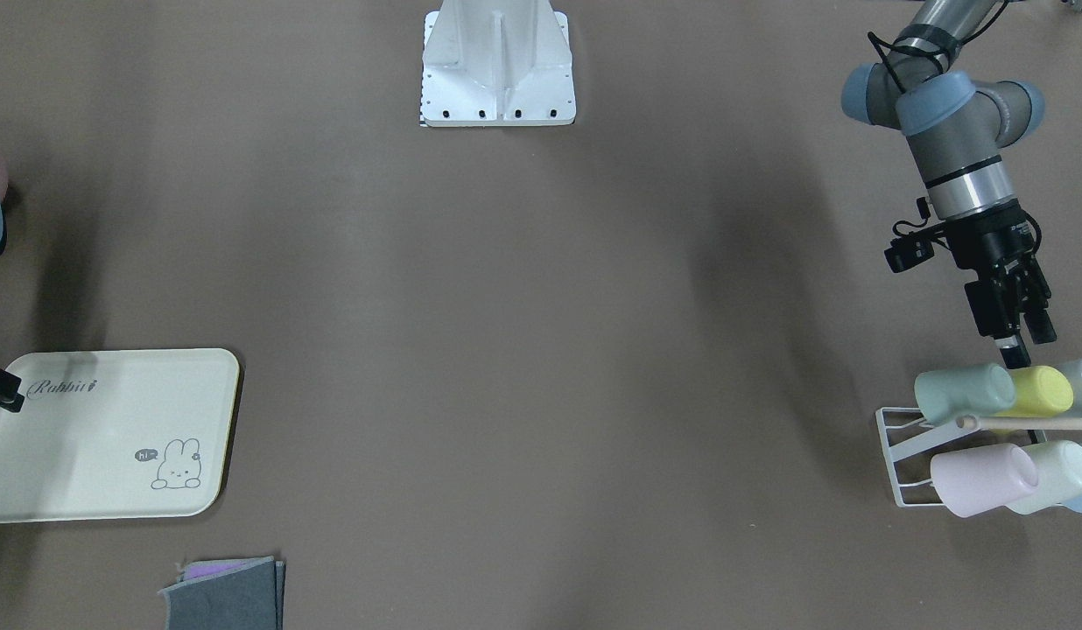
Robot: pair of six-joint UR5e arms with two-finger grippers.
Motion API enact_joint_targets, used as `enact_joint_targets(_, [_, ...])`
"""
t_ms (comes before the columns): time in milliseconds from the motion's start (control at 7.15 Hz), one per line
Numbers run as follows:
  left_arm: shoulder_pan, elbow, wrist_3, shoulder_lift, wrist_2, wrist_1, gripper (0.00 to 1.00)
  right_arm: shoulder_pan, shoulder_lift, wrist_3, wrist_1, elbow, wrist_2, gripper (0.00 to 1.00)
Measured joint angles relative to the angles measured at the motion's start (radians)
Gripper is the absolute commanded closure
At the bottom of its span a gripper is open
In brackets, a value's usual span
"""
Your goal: Pick up and place green cup on tray
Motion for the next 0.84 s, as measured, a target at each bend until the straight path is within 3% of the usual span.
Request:
enact_joint_targets(280, [0.055, 0.008, -0.005, -0.002, 0.068, -0.006, 0.02, -0.004, -0.004, -0.04, 0.053, -0.021, -0.006, 0.0])
enact_joint_targets(839, [0.093, 0.066, -0.061, -0.013, 0.085, -0.009, 0.02, -0.001, -0.013, -0.059, 0.156, -0.079, 0.012, 0.0])
